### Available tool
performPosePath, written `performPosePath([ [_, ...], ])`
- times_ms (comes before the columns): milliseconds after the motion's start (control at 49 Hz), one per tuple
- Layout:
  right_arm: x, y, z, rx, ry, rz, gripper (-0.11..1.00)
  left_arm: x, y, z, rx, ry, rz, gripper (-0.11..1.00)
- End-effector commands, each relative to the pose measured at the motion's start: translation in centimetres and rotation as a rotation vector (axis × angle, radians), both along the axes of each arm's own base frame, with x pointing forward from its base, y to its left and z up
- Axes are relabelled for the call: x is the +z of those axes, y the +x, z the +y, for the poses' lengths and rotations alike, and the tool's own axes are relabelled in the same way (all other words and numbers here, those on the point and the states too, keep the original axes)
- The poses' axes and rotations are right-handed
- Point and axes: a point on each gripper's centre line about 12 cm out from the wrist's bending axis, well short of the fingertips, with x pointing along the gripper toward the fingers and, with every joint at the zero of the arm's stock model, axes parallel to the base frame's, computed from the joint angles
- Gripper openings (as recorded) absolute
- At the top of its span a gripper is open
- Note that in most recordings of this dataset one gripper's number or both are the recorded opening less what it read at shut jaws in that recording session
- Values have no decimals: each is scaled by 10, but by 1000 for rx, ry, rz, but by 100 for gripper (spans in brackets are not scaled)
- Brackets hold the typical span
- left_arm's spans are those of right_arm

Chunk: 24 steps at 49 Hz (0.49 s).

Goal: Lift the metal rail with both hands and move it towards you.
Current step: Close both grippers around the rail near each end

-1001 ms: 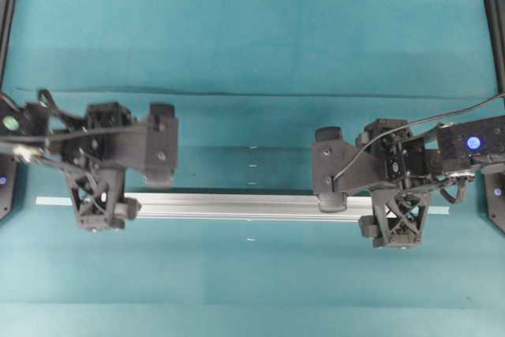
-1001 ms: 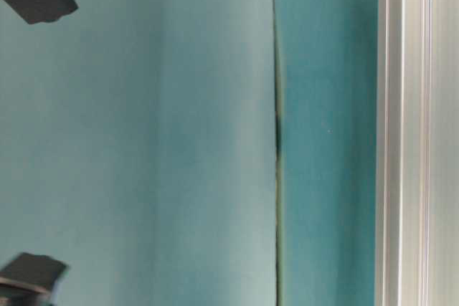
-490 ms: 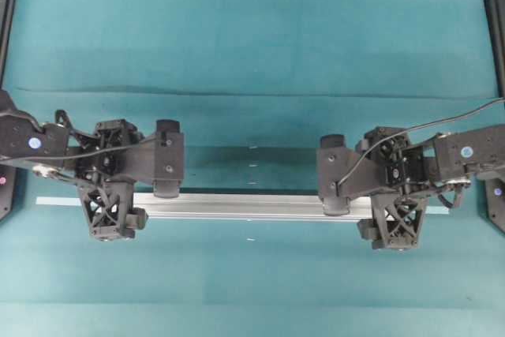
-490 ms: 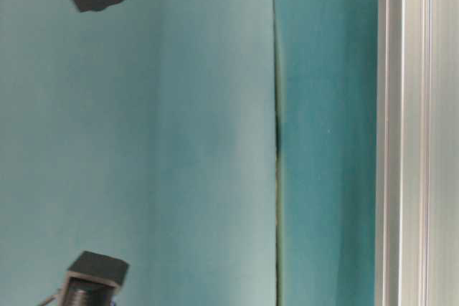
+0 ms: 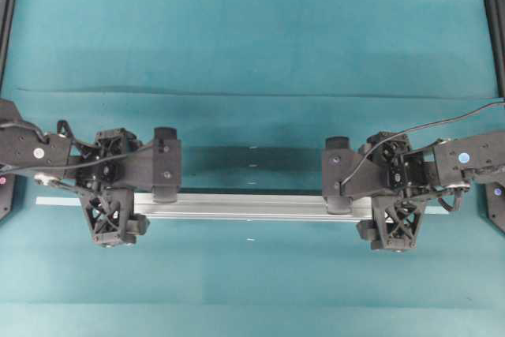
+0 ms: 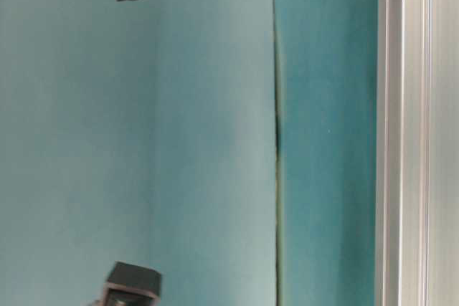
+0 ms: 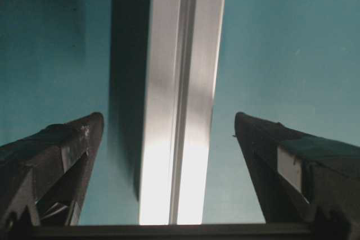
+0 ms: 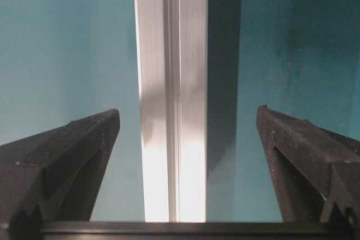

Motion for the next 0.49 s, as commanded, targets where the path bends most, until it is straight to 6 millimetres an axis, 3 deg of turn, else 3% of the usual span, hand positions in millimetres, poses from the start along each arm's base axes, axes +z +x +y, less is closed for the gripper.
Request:
performPosePath([
  [0,-7,0,0,-4,1,8,100,-2,3,-2,-8,1,-20,99],
  [470,-35,7,-1,-11,-3,28,100,-27,8,-2,-13,1,-25,99],
])
